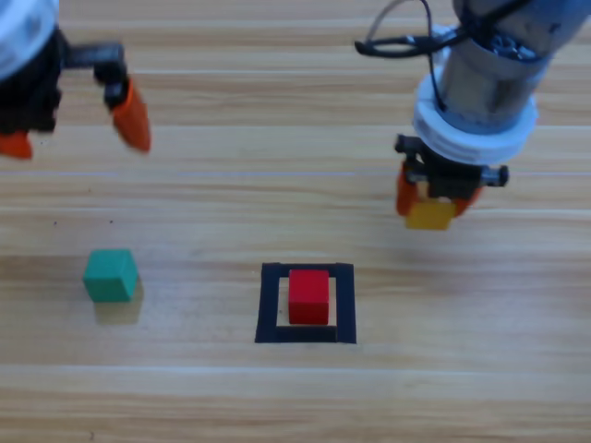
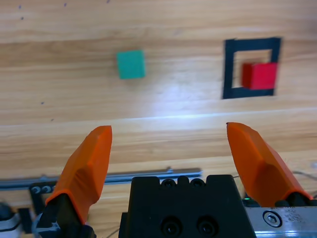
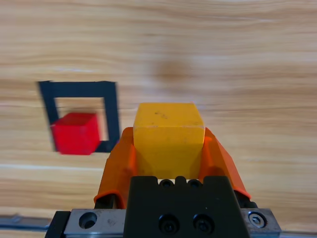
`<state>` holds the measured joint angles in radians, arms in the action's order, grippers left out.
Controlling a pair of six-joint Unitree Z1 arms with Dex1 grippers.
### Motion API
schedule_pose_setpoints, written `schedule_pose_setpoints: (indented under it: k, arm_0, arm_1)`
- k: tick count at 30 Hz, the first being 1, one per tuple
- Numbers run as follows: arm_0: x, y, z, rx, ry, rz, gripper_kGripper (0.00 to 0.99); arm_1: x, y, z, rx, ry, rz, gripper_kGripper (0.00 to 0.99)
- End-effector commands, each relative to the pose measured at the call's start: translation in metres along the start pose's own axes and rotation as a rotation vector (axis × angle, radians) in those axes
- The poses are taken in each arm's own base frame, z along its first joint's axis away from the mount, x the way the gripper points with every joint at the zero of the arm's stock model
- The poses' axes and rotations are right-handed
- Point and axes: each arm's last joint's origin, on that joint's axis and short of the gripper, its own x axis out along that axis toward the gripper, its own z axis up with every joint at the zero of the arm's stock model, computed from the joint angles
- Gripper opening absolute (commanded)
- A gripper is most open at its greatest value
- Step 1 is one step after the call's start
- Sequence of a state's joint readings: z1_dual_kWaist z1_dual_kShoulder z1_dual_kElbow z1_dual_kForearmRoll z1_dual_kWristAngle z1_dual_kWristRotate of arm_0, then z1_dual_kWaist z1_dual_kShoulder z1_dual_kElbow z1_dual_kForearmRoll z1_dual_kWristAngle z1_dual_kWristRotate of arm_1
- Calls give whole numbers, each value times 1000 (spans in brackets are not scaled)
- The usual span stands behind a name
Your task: Stack the blocks in the rectangular block: red at the bottom, yellow in the middle, green on top
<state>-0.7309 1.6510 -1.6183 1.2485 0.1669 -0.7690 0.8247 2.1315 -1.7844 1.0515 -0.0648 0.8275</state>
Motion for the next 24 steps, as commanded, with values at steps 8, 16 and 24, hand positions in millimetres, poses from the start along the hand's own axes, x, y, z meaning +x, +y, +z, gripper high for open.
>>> schedule_pose_setpoints:
  k: [8,16,24]
  arm_0:
    - [110,2,18,29,206,220,990]
    - [133,5,25,22,246,168,973]
    - [150,29,29,-25,263,134,974]
  arm_1:
    - [29,73,-54,-65,58,-12,0]
    - [57,99,-62,-101,81,-30,0]
    - [62,111,-64,-117,82,-45,0]
